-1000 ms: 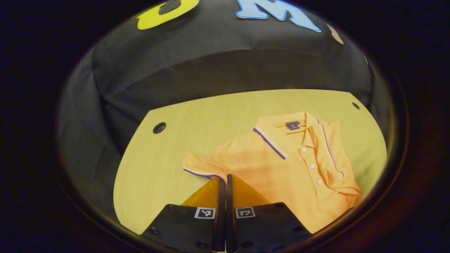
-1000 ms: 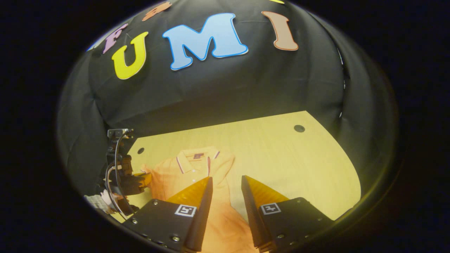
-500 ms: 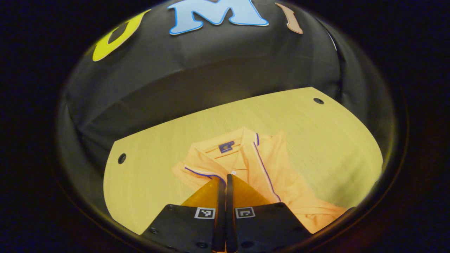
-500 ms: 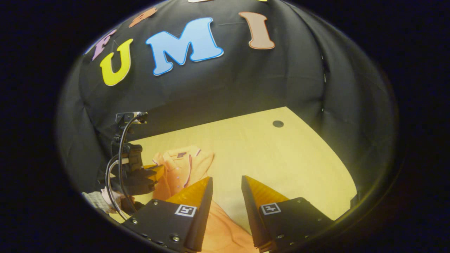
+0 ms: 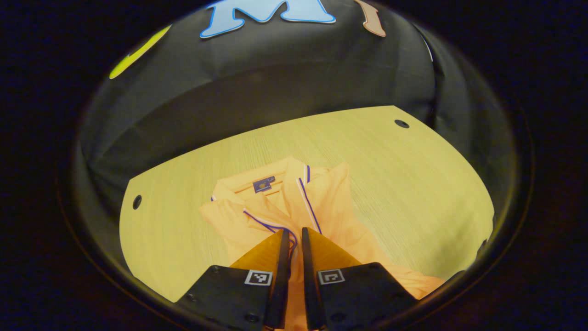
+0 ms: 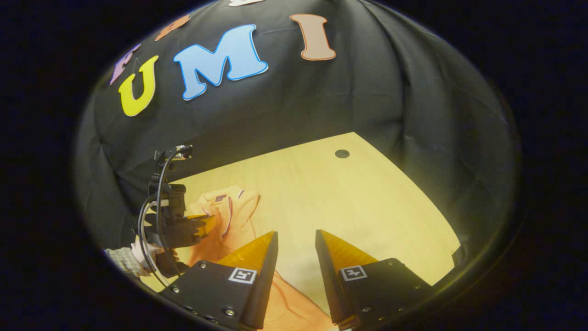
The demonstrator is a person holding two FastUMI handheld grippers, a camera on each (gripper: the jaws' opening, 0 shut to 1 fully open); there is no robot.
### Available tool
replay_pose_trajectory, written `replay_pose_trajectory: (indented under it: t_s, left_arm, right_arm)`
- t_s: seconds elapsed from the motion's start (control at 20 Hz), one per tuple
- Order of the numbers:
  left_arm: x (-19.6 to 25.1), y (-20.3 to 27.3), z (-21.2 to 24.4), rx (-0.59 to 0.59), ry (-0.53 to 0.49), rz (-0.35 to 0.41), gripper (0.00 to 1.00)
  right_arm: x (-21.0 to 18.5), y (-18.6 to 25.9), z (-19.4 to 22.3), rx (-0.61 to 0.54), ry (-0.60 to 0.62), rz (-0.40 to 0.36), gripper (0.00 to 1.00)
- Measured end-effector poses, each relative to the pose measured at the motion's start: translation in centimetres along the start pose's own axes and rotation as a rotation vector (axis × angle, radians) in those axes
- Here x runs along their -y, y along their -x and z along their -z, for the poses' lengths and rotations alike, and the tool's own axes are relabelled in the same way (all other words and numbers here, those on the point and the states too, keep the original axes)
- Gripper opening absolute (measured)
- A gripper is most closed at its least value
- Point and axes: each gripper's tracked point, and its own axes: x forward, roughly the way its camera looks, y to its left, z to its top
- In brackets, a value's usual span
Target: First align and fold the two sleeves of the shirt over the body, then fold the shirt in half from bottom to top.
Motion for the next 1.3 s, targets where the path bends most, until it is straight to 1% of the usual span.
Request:
replay_pose_trajectory:
  t_s: [0.05,0.1,0.15,0.35,0.4,0.45,0.6,0.75,0.8,0.85,0.9,1.0,1.05,1.1,1.15,1.2,1.25,1.3]
  left_arm:
    - [-0.2,0.4,-0.1,0.004,-0.001,0.0,0.35]
    - [-0.5,0.7,-0.3,0.011,-0.003,-0.008,0.43]
    - [-0.6,1.2,-0.4,0.017,-0.002,-0.009,0.4]
    - [-2.5,3.4,-0.4,0.033,0.014,-0.035,0.52]
    - [-3.1,4.1,-0.4,0.039,0.025,-0.039,0.51]
    - [-3.6,5.0,-0.2,0.046,0.034,-0.049,0.55]
    - [-5.4,7.8,1.1,0.054,0.052,-0.073,0.54]
    - [-6.0,10.5,4.3,0.03,0.072,-0.078,0.54]
    - [-6.3,11.4,5.7,0.016,0.076,-0.082,0.53]
    - [-6.0,12.2,7.3,-0.001,0.081,-0.078,0.63]
    - [-5.7,13.0,9.0,-0.02,0.086,-0.077,0.7]
    - [-5.0,14.6,12.3,-0.058,0.094,-0.072,0.71]
    - [-4.5,15.5,13.8,-0.078,0.105,-0.067,0.69]
    - [-3.8,16.2,15.6,-0.101,0.117,-0.057,0.72]
    - [-3.1,17.0,17.2,-0.129,0.126,-0.049,0.8]
    - [-2.5,17.7,18.8,-0.156,0.133,-0.047,0.85]
    - [-2.0,18.4,20.4,-0.181,0.142,-0.05,0.9]
    - [-1.4,19.0,21.9,-0.21,0.155,-0.049,0.9]
  right_arm:
    - [-0.2,-0.2,0.2,-0.003,0.004,-0.007,0.52]
    - [-0.5,-0.3,0.2,-0.007,0.007,-0.016,0.52]
    - [-1.0,-0.4,0.3,-0.01,0.01,-0.027,0.52]
    - [-2.5,-1.0,0.6,-0.023,0.035,-0.073,0.52]
    - [-2.9,-1.2,0.7,-0.028,0.042,-0.084,0.52]
    - [-3.3,-1.3,0.9,-0.033,0.05,-0.096,0.52]
    - [-3.9,-1.7,1.6,-0.053,0.079,-0.124,0.52]
    - [-4.4,-1.9,3.0,-0.095,0.115,-0.149,0.52]
    - [-4.4,-1.9,3.7,-0.112,0.125,-0.157,0.52]
    - [-4.4,-2.1,4.5,-0.133,0.134,-0.163,0.52]
    - [-4.5,-2.0,5.3,-0.157,0.14,-0.17,0.52]
    - [-4.2,-2.1,7.5,-0.219,0.154,-0.166,0.52]
    - [-3.7,-2.1,8.9,-0.259,0.163,-0.154,0.52]
    - [-3.6,-1.9,10.2,-0.298,0.165,-0.156,0.58]
    - [-3.4,-1.7,11.7,-0.339,0.164,-0.157,0.52]
    - [-3.3,-1.4,13.0,-0.378,0.159,-0.164,0.52]
    - [-3.4,-1.0,14.5,-0.416,0.154,-0.176,0.54]
    - [-2.9,-0.6,15.8,-0.45,0.161,-0.169,0.6]
